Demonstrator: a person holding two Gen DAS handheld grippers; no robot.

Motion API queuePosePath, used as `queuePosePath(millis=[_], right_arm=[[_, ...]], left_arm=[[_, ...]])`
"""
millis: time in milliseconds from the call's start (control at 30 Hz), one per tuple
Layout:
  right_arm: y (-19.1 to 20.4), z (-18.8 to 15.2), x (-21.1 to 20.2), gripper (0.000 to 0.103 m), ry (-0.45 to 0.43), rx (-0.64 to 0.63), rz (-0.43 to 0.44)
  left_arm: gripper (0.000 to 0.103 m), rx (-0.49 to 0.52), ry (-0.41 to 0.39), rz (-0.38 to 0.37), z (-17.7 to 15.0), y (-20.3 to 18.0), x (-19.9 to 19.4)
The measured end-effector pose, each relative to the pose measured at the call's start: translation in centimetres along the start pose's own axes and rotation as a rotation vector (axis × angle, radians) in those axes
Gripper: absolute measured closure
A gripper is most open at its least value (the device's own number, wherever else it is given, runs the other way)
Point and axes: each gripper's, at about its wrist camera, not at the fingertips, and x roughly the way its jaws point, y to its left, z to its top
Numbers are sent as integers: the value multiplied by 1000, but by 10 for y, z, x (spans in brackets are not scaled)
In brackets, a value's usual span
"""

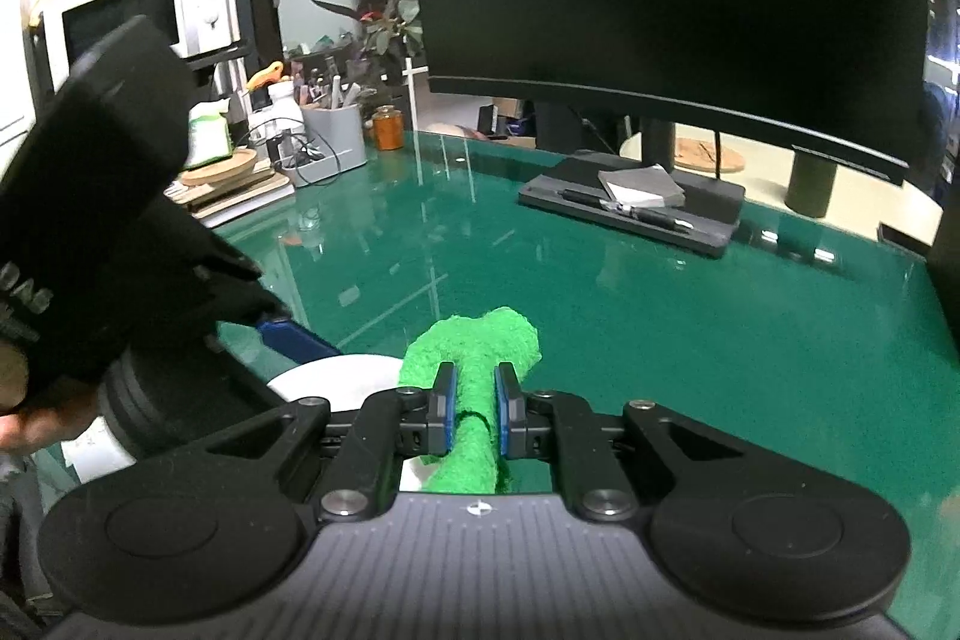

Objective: Clean bowl
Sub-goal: 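Rub the green cloth over the bowl's outer side with the right tool while the left tool holds it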

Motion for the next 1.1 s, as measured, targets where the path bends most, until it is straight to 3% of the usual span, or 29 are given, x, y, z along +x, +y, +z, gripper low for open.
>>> queuePosePath(millis=[167,367,467,767,967,1100], right_arm=[[3,-2,3,91,-3,-22,-30],[17,9,19,90,-11,-72,20],[20,12,24,90,-5,-66,52],[14,9,15,90,4,-68,11],[17,12,19,87,7,-53,104],[9,10,16,88,7,-34,41]], left_arm=[[81,-108,11,21,-19,-7,-14],[81,-181,-9,-39,-36,-8,-23],[81,-188,-12,-35,-37,-8,-24],[78,-211,-9,-40,-38,-11,-25],[78,-205,-7,-37,-39,-12,-24],[78,-204,-5,-34,-38,-13,-24]])
